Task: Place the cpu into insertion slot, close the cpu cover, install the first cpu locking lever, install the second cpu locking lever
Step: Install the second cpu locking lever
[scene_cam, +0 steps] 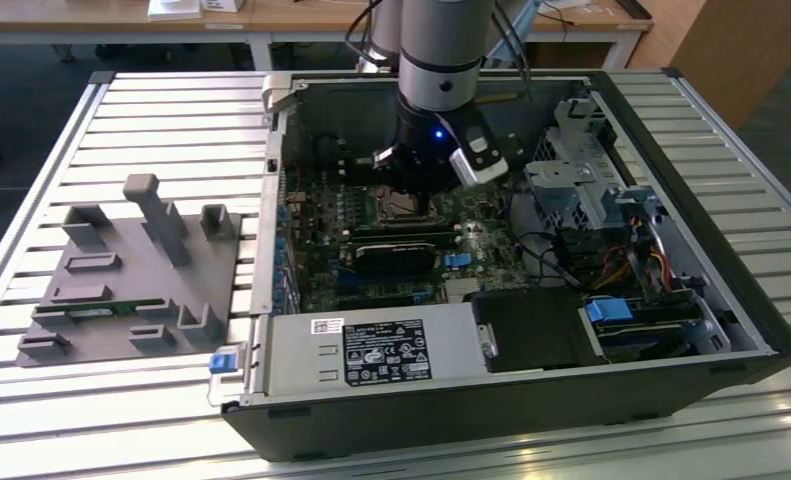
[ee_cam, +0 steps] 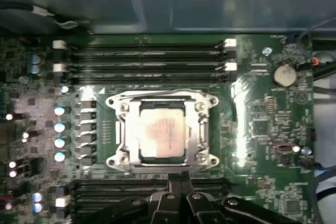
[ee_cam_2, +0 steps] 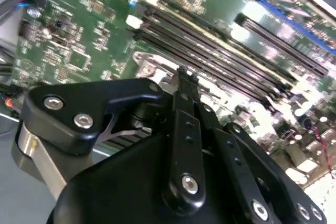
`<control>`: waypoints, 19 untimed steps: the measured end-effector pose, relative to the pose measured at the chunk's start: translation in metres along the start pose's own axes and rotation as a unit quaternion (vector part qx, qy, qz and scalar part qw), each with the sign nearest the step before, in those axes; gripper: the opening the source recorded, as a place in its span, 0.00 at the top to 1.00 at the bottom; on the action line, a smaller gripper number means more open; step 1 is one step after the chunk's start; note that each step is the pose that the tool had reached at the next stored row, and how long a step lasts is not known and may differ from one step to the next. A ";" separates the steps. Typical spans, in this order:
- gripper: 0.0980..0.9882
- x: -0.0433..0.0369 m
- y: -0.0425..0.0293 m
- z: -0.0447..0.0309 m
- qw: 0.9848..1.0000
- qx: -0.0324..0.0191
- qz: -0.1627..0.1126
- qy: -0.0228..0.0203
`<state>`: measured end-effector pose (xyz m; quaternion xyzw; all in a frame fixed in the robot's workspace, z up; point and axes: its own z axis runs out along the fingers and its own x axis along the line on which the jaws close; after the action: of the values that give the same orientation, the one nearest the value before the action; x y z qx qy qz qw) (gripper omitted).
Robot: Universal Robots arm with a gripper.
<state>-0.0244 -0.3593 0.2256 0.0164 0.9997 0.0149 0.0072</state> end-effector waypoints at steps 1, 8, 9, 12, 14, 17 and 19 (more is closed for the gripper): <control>0.99 0.0039 -0.0004 0.0000 1.000 0.000 0.000 0.000; 0.99 0.0234 -0.0017 0.0014 1.000 0.000 -0.002 0.000; 0.99 0.0235 -0.0018 0.0027 1.000 0.000 -0.002 0.000; 0.99 0.0236 -0.0021 0.0080 1.000 0.000 -0.003 0.002; 0.99 0.0236 -0.0031 0.0093 1.000 -0.006 -0.003 0.003; 0.99 0.0236 -0.0067 0.0094 1.000 -0.028 -0.003 0.003; 0.99 0.0235 -0.0102 0.0092 0.999 -0.037 -0.003 0.004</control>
<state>-0.0481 -0.3685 0.2157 0.0131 0.9986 0.0515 0.0043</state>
